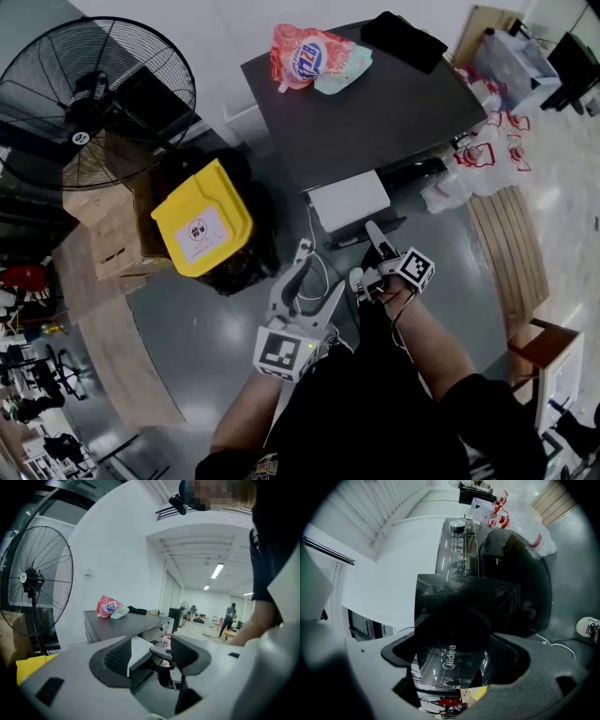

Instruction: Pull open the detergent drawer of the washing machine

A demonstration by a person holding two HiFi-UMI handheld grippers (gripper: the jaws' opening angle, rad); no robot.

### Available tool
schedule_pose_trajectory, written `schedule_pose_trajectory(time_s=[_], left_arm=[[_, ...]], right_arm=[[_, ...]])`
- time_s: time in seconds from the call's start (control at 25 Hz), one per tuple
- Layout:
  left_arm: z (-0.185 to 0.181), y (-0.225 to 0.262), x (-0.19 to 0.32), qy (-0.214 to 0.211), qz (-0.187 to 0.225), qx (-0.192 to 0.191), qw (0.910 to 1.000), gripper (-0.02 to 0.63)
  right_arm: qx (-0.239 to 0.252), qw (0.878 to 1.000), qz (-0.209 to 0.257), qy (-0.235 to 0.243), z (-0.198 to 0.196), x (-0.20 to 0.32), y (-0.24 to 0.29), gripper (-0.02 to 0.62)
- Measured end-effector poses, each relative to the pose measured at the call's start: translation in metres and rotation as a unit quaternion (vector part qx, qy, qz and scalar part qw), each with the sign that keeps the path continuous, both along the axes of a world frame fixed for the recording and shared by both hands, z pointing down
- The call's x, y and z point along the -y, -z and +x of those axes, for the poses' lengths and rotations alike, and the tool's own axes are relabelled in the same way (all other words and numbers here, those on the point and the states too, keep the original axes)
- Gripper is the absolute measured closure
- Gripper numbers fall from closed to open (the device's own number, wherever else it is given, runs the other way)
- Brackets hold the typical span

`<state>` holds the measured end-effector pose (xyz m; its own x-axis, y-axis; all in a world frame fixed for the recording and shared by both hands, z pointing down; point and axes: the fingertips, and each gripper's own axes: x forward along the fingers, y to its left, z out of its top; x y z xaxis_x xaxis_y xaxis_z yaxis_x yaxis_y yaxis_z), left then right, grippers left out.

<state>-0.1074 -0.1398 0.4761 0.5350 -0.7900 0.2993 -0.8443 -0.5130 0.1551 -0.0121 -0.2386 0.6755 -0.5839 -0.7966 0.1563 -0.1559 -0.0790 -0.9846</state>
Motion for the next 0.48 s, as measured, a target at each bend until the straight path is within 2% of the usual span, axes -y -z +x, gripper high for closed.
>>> schedule_pose_trajectory(time_s=[0.2,0.48], left_arm=[[0.003,-0.001,-0.020,-0.007,0.023,0.003,0.9997,0.360],[0.012,-0.002,-0.043,-0.023,0.020,0.001,0.9995,0.360]], right_arm=[[0.005,1.000,0.002,-0.002,0.008,-0.024,-0.001,0.127],[0.010,1.000,0.004,-0.008,0.017,-0.051,-0.004,0.127]])
